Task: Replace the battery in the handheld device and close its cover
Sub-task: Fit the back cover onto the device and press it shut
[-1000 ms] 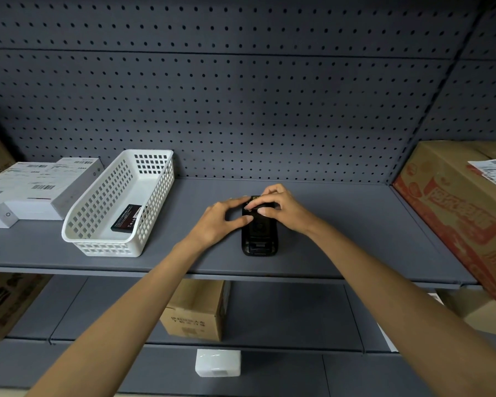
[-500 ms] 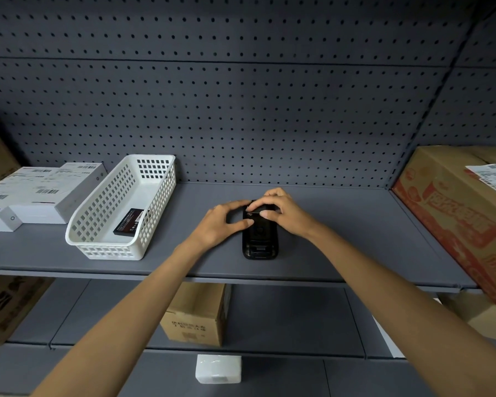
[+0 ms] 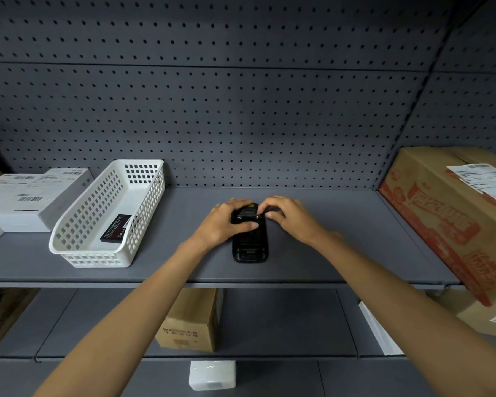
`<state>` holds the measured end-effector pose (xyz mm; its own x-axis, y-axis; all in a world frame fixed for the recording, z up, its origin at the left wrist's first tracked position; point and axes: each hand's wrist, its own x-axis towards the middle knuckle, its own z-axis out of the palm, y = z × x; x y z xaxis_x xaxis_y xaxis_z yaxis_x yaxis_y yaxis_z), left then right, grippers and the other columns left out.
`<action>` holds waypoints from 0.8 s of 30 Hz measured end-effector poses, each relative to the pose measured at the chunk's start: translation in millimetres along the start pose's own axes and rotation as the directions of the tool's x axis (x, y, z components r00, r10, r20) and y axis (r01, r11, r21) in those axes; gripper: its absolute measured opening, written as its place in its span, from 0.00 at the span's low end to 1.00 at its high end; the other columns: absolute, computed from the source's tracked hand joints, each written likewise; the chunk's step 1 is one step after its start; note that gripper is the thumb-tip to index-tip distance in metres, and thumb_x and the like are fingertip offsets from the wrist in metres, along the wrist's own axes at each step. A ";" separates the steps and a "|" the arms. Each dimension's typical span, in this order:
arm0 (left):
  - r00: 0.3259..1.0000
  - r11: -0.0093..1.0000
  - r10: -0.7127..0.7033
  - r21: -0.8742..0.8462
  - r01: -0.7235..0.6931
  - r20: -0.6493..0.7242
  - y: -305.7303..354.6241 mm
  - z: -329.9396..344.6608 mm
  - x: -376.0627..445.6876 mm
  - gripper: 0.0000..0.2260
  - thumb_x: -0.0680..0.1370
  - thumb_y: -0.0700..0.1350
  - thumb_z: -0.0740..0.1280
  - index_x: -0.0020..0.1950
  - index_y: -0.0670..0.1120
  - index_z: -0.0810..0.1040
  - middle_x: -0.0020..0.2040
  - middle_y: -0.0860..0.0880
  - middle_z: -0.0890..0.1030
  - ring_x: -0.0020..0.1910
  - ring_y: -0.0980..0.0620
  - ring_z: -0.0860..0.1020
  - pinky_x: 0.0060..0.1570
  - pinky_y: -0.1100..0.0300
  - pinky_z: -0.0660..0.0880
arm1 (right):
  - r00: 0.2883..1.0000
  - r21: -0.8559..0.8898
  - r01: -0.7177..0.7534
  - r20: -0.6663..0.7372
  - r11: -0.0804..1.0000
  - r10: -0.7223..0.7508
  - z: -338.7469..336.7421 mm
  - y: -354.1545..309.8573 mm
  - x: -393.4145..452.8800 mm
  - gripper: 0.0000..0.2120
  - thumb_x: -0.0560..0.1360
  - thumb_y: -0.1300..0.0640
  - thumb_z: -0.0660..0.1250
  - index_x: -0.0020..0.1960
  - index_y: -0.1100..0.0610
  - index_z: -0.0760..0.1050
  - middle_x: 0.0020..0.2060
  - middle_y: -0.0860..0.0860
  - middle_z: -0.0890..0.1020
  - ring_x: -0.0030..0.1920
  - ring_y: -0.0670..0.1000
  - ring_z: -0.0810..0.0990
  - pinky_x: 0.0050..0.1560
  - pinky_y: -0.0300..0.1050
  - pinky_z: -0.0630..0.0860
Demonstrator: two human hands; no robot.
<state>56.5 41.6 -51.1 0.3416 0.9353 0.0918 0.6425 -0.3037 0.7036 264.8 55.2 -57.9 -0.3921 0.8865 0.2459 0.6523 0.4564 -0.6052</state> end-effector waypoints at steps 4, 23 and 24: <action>1.000 1.000 -0.003 0.009 0.003 0.001 -0.2 0.2 0.6 0.29 0.74 0.53 0.73 0.73 0.48 0.71 0.72 0.50 0.73 0.72 0.50 0.70 0.75 0.50 0.60 | 0.998 -0.104 0.054 -0.008 0.993 -0.056 0.8 -1.7 2.4 0.07 0.77 0.64 0.66 0.51 0.53 0.79 0.50 0.50 0.81 0.50 0.50 0.79 0.54 0.50 0.77; 1.000 1.000 -0.009 -0.025 0.009 0.012 -3.4 1.7 0.8 0.30 0.74 0.52 0.73 0.74 0.48 0.70 0.71 0.51 0.74 0.70 0.52 0.72 0.68 0.63 0.65 | 0.994 -0.087 -0.051 -0.103 0.995 0.042 6.9 -5.3 8.3 0.04 0.75 0.65 0.69 0.44 0.60 0.82 0.48 0.53 0.83 0.47 0.52 0.83 0.54 0.53 0.80; 1.000 1.000 -0.007 -0.024 0.007 0.012 -3.2 1.6 0.9 0.30 0.74 0.52 0.73 0.73 0.48 0.70 0.71 0.51 0.74 0.70 0.52 0.72 0.68 0.62 0.66 | 0.994 -0.079 -0.053 -0.104 0.995 0.045 7.2 -5.0 8.1 0.04 0.75 0.65 0.69 0.44 0.60 0.82 0.48 0.53 0.83 0.47 0.53 0.83 0.54 0.53 0.80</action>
<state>55.8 43.0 -54.5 0.3453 0.9352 0.0789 0.6281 -0.2928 0.7210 253.7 59.5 -58.3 -0.2930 0.9093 0.2954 0.7213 0.4130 -0.5559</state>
